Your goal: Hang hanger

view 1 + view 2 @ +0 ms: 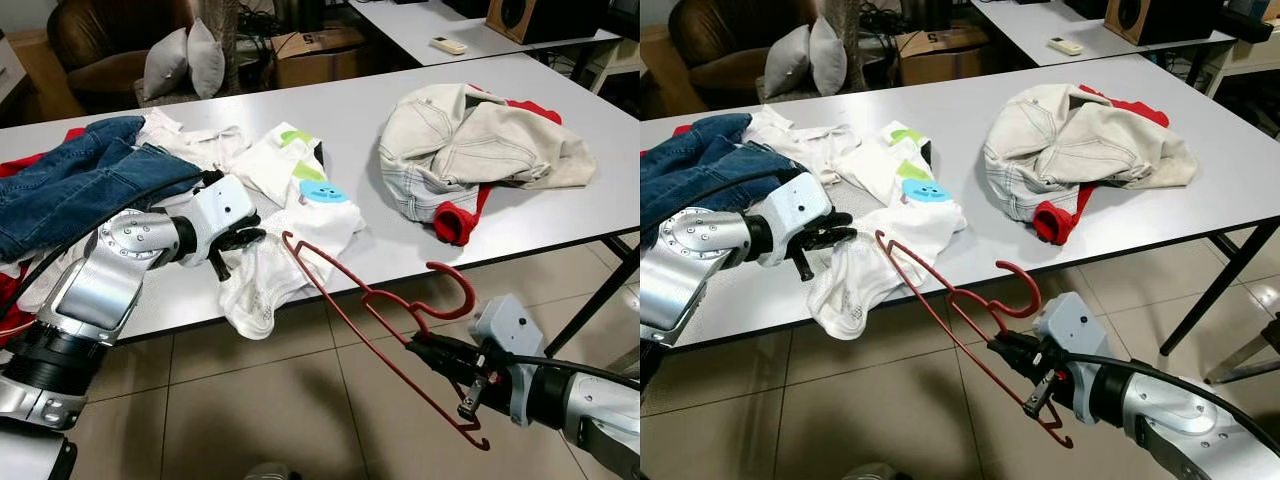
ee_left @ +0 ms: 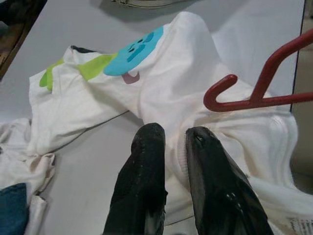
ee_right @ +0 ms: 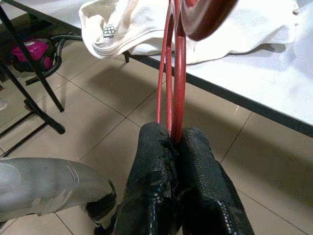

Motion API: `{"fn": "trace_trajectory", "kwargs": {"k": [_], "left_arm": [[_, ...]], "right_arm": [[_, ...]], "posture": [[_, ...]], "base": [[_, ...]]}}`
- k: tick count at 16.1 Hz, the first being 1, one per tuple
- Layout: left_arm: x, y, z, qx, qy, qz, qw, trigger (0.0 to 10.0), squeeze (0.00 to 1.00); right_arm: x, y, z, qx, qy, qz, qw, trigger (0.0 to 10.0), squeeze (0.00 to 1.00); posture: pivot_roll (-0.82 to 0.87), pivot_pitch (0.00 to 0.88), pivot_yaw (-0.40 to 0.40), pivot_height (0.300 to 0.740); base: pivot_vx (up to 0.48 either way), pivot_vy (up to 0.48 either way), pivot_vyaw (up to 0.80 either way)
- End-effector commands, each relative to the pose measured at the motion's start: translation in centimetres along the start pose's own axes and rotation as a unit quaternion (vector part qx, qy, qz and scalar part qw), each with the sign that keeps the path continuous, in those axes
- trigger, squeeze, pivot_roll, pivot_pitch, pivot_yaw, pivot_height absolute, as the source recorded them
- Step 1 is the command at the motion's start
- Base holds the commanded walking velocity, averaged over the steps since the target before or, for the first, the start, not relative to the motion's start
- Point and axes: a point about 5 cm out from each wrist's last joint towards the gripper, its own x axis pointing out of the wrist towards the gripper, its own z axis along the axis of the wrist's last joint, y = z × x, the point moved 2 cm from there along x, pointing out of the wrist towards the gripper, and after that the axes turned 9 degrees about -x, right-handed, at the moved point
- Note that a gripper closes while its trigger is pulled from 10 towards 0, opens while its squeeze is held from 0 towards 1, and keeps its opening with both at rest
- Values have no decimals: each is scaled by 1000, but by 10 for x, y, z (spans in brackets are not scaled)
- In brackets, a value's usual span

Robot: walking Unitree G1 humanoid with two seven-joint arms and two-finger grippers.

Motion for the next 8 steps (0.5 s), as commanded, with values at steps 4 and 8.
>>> {"fn": "trace_trajectory", "kwargs": {"k": [4, 8], "left_arm": [[1, 1, -7, 34, 26, -3, 999, 10000, 0], [0, 0, -7, 13, 16, -9, 1000, 10000, 1000]], "right_arm": [[1, 1, 1, 0, -1, 5, 1000, 10000, 0], [2, 1, 1, 1, -1, 5, 1000, 10000, 0]], "posture": [[1, 0, 104, 740], [3, 0, 104, 740]], "base": [[0, 0, 0], [0, 0, 0]]}}
